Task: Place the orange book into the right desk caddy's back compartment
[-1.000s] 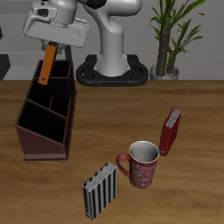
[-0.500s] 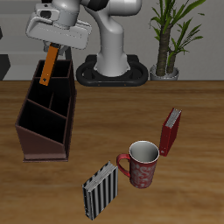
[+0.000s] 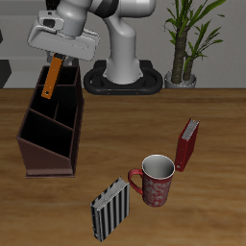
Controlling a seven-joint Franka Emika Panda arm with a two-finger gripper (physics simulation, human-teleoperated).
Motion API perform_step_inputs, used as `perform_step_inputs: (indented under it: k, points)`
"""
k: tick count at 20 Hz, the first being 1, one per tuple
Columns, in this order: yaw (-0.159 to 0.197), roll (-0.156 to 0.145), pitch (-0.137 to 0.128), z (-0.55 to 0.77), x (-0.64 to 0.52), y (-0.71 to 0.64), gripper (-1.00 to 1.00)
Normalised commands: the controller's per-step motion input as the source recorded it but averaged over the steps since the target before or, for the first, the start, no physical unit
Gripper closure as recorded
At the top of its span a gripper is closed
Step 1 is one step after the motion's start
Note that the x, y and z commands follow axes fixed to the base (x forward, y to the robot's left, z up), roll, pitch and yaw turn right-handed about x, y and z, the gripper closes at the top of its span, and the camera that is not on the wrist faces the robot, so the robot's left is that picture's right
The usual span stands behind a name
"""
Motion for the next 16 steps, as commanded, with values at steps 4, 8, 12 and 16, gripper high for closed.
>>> perform_step_inputs:
  k: [4, 8, 12, 16]
  points:
    - [-0.01, 0.003, 0.017, -0.16, 0.1, -0.02, 1.0]
    - [-0.022, 0.005, 0.017, -0.14, 0.04, -0.03, 1.0]
    - [-0.024, -0.015, 0.024, -0.17, -0.01, -0.09, 1.0]
    - [-0.023, -0.007, 0.013, -0.11, 0.01, -0.04, 1.0]
